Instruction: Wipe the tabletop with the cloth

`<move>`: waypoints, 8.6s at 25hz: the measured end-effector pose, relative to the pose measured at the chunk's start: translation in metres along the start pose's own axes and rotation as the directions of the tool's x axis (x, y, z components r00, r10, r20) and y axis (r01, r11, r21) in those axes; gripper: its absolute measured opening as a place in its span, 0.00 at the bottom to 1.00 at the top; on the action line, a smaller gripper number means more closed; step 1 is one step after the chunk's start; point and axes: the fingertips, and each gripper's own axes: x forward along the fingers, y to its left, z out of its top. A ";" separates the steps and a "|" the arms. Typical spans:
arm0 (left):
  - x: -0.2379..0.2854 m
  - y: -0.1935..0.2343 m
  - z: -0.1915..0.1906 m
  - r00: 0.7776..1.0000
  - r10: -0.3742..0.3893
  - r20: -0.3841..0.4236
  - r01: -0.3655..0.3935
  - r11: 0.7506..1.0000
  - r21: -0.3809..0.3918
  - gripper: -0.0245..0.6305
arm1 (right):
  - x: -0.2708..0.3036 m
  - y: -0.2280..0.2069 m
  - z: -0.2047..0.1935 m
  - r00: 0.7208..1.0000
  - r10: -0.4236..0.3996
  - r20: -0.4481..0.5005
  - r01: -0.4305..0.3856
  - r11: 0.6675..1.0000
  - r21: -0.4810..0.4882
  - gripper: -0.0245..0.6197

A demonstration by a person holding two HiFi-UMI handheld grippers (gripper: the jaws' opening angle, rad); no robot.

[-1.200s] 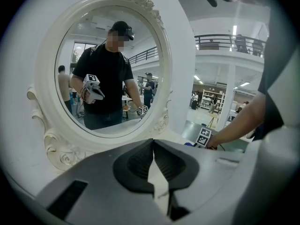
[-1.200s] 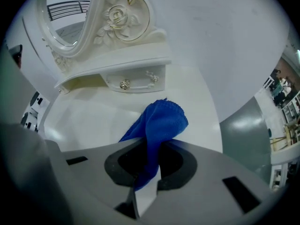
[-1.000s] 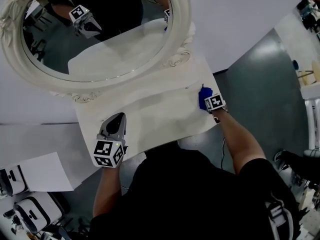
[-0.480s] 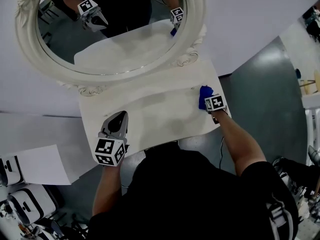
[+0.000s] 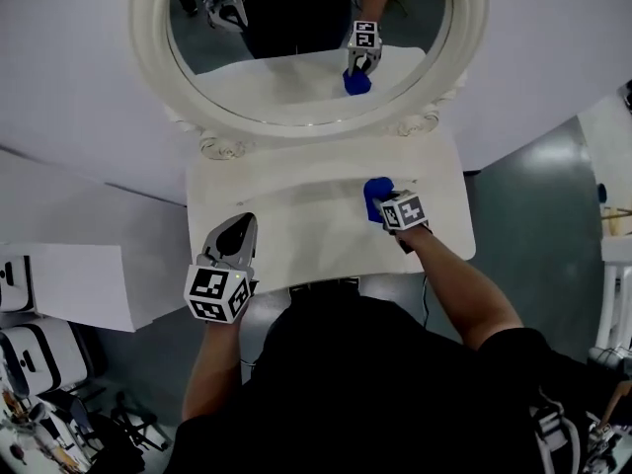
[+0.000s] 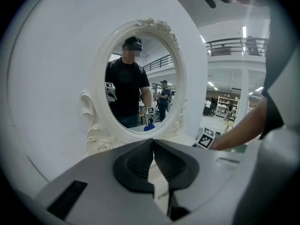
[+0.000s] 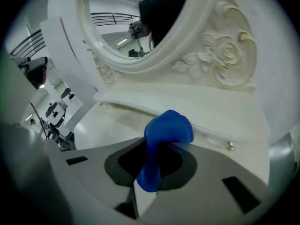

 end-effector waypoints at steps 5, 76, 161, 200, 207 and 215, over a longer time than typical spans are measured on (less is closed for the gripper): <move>-0.043 0.034 -0.006 0.997 0.074 0.038 -0.072 0.997 -0.035 0.06 | 0.035 0.108 0.050 0.988 0.156 0.012 -0.153 0.979 -0.137 0.10; -0.050 0.053 -0.029 1.000 -0.004 -0.003 0.004 1.000 -0.016 0.06 | 0.100 0.190 -0.096 0.960 0.130 -0.248 -0.178 0.967 -0.181 0.10; -0.126 0.096 -0.042 0.958 0.284 0.037 -0.276 0.950 -0.144 0.06 | 0.134 0.324 0.204 0.945 0.320 -0.070 -0.318 0.844 -0.432 0.10; -0.069 0.069 -0.032 0.984 0.175 -0.006 -0.175 0.981 -0.086 0.06 | 0.143 0.183 0.158 0.989 0.084 -0.118 -0.124 0.913 -0.389 0.10; -0.036 0.036 -0.019 0.996 0.093 -0.011 -0.093 0.994 -0.052 0.06 | 0.105 0.103 0.137 0.995 0.024 -0.101 -0.053 0.957 -0.286 0.10; 0.006 -0.006 0.007 1.000 0.004 -0.009 -0.004 1.000 -0.003 0.06 | 0.052 -0.006 0.111 0.991 -0.084 -0.101 0.064 0.981 -0.181 0.10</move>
